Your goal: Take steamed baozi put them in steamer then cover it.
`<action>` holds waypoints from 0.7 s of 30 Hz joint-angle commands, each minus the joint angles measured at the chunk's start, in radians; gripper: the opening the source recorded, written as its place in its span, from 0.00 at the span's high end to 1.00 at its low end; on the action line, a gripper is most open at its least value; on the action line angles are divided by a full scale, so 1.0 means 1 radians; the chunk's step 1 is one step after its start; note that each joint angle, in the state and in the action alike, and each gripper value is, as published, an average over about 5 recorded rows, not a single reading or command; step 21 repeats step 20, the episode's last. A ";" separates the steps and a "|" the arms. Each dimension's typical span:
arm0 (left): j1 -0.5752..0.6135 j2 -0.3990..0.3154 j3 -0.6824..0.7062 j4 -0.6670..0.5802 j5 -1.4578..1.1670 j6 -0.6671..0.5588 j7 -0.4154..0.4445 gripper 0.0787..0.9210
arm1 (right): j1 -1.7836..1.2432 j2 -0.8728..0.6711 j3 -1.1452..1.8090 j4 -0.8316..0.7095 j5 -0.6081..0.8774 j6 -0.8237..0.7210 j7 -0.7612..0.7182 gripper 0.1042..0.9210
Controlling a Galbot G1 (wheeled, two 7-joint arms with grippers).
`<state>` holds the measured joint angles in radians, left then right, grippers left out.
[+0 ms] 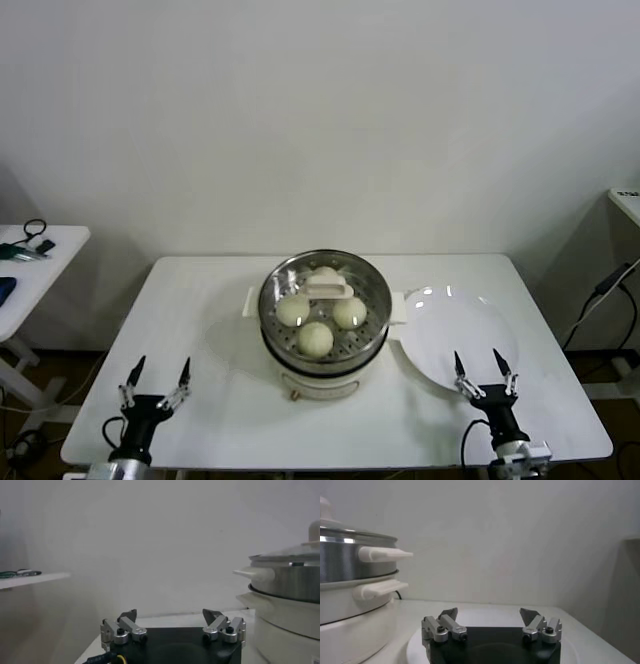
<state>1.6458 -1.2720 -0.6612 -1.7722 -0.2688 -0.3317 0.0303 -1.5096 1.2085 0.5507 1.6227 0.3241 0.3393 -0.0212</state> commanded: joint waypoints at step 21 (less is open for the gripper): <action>0.017 -0.016 0.010 0.000 -0.009 -0.024 0.004 0.12 | -0.037 -0.001 0.015 0.026 0.012 0.003 -0.003 0.12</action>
